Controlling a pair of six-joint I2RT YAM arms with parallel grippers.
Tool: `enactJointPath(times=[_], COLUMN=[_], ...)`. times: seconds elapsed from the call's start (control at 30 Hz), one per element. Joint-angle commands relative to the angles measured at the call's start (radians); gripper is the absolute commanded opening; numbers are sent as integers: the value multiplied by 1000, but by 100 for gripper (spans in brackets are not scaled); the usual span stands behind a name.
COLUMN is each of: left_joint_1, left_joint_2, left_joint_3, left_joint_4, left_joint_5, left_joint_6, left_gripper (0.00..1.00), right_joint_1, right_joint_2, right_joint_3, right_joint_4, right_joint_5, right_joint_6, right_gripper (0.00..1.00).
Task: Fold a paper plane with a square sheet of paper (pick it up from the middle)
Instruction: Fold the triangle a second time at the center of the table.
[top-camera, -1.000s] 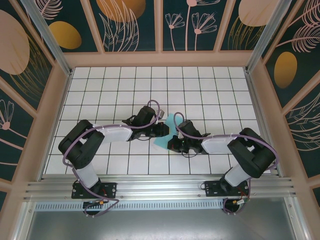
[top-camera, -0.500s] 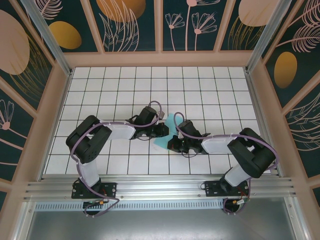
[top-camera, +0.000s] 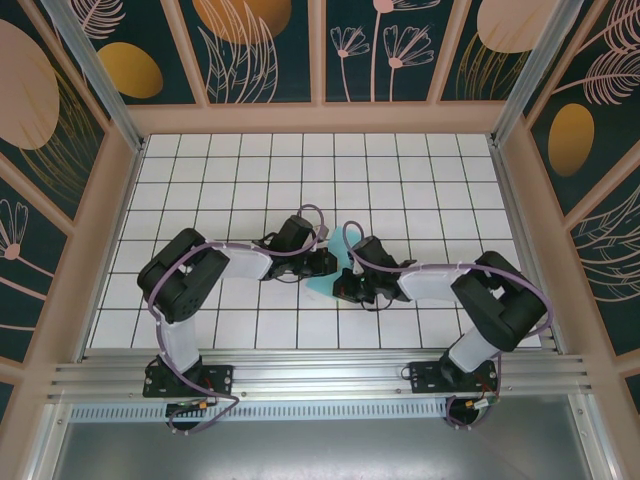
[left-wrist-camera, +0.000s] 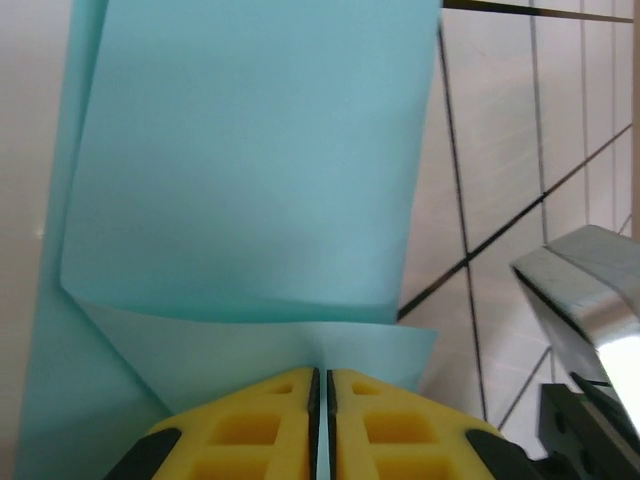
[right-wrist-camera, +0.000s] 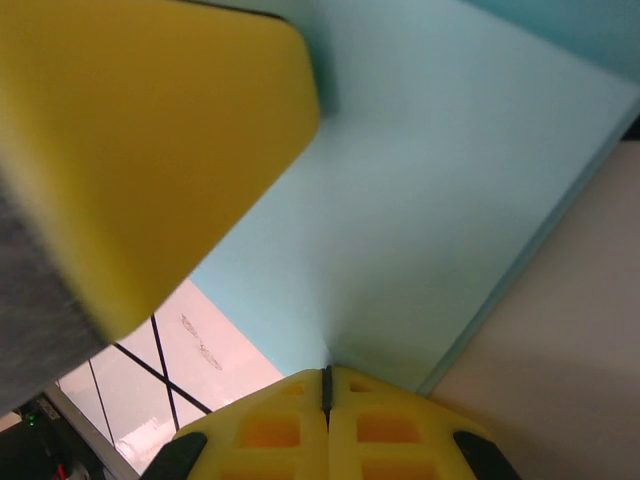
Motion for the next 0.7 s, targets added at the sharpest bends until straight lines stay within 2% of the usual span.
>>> enactJointPath(times=[0.0, 0.67], left_joint_1=[13, 69], left_joint_2=[29, 62], left_joint_3=[-3, 36], left_joint_4=[-6, -40], left_joint_5=[-42, -67], left_joint_6=[25, 39], left_gripper=[14, 14], right_joint_1=[4, 4], right_joint_2=[61, 67], right_joint_3=[-4, -1], right_joint_4=[-172, -280], right_joint_5=[65, 87], right_joint_6=[-49, -107], right_gripper=[0, 0])
